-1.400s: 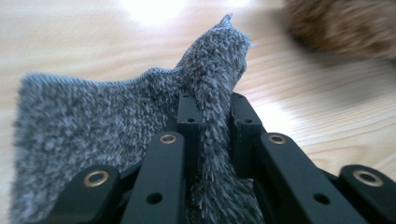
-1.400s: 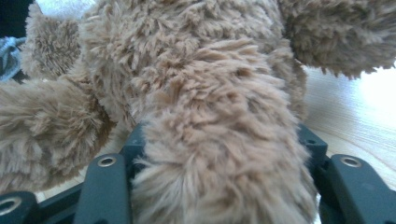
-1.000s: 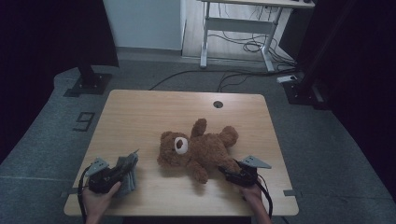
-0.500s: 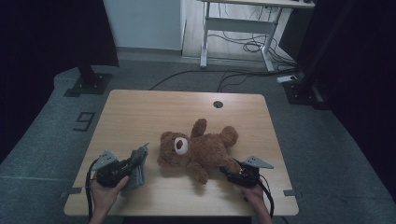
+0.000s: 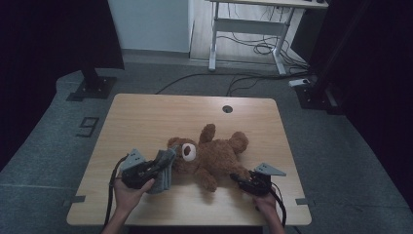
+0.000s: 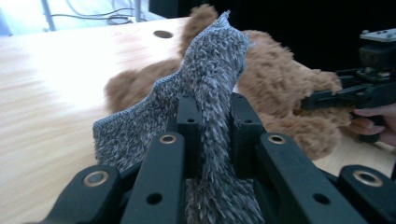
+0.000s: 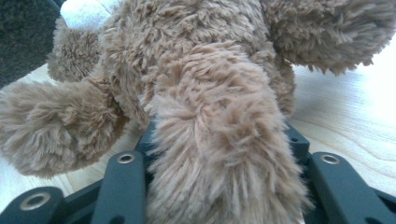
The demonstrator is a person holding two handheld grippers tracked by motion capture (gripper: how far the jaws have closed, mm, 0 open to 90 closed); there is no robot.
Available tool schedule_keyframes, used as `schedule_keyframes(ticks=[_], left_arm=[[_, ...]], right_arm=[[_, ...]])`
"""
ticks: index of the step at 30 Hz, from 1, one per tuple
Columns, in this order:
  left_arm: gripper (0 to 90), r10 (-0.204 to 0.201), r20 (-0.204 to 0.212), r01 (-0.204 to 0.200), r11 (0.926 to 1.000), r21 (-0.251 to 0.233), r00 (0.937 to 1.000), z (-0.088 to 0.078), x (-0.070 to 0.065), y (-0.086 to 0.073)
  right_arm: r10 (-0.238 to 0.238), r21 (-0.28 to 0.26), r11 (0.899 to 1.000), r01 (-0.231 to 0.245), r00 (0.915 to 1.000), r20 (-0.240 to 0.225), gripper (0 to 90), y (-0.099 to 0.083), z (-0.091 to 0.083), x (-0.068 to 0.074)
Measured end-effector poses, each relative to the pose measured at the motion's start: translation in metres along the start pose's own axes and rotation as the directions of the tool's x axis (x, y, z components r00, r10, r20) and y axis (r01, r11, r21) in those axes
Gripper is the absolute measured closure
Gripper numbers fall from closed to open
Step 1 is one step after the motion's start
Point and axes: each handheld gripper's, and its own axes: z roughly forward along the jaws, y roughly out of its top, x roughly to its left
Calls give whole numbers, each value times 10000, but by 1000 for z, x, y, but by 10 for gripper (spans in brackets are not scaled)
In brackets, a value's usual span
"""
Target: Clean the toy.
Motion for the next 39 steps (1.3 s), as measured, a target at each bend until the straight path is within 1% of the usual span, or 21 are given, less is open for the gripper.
schedule_keyframes(ticks=[2,3,7,10,13,17,20,23,30,34,36,39], left_arm=[[777,284,119,-286,9995,129,9995,7,-6,5],[777,340,158,-343,9993,161,9993,10,-8,6],[777,379,350,-386,9991,189,9987,18,-14,10],[777,510,500,-523,9983,240,9974,25,-22,13],[776,801,745,-831,9958,382,9940,34,-33,19],[776,1034,1005,-1088,9928,498,9896,48,-44,26],[776,1076,1184,-1148,9918,554,9871,59,-51,31],[775,1028,1369,-1114,9922,563,9852,69,-56,33],[776,1012,1570,-1148,9902,798,9824,92,-65,34],[776,1023,1659,-1195,9881,969,9808,109,-71,34],[776,1034,1768,-1221,9877,982,9788,115,-75,35],[776,1150,1947,-1362,9858,988,9741,125,-87,38]], right_arm=[[31,-43,10000,-31,10000,71,517,1,0,2],[6,-61,10000,-6,9999,122,517,1,0,2],[-15,-133,9999,19,9997,247,517,2,-1,4],[2,-148,9999,3,9996,293,521,2,-1,4],[29,-207,9998,-22,9994,353,521,3,0,5],[52,-212,9998,-45,9993,360,519,2,0,5],[70,-240,9997,-62,9994,343,519,3,0,5],[68,-251,9997,-58,9993,374,519,3,0,5],[206,-200,9996,-201,9994,276,521,3,0,4],[302,-204,9994,-297,9993,219,525,3,1,3],[300,-242,9993,-294,9993,226,525,2,2,3],[290,-262,9993,-283,9993,252,525,2,2,3]])
